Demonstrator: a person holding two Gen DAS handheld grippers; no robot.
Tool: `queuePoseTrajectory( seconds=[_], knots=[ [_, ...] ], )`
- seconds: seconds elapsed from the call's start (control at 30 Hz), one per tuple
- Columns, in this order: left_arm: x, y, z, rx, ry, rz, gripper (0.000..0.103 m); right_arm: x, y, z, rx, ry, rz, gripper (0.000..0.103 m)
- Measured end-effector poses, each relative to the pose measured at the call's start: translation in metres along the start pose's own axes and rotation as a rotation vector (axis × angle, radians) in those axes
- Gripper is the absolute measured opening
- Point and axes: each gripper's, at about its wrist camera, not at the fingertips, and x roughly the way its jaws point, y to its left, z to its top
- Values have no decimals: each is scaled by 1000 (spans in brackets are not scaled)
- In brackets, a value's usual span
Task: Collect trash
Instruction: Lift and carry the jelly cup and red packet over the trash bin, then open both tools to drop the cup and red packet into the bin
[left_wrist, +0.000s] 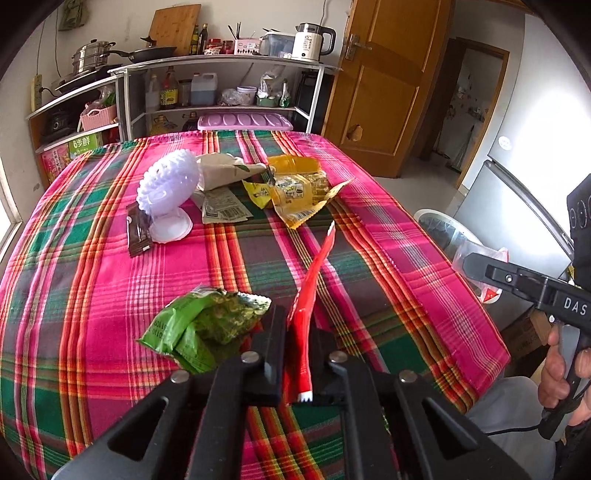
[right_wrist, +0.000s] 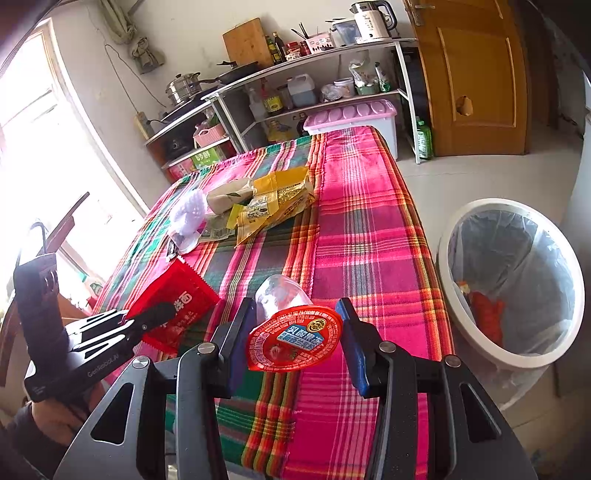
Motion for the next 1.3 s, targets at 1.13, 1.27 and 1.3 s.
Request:
queuePoseTrajectory(
  seconds=[1.13,1.27,1.3],
  knots=[
    [43,-142,79,141,-35,-242,3,-56,-115,7,173,-100,-165,45],
    [63,-166,83,167,-8,-266,3,-58,-141,5,205,-100,-207,45],
    [68,-171,84,173,-3,-269,3,-57,-147,5,212,-98,-217,45]
  ],
)
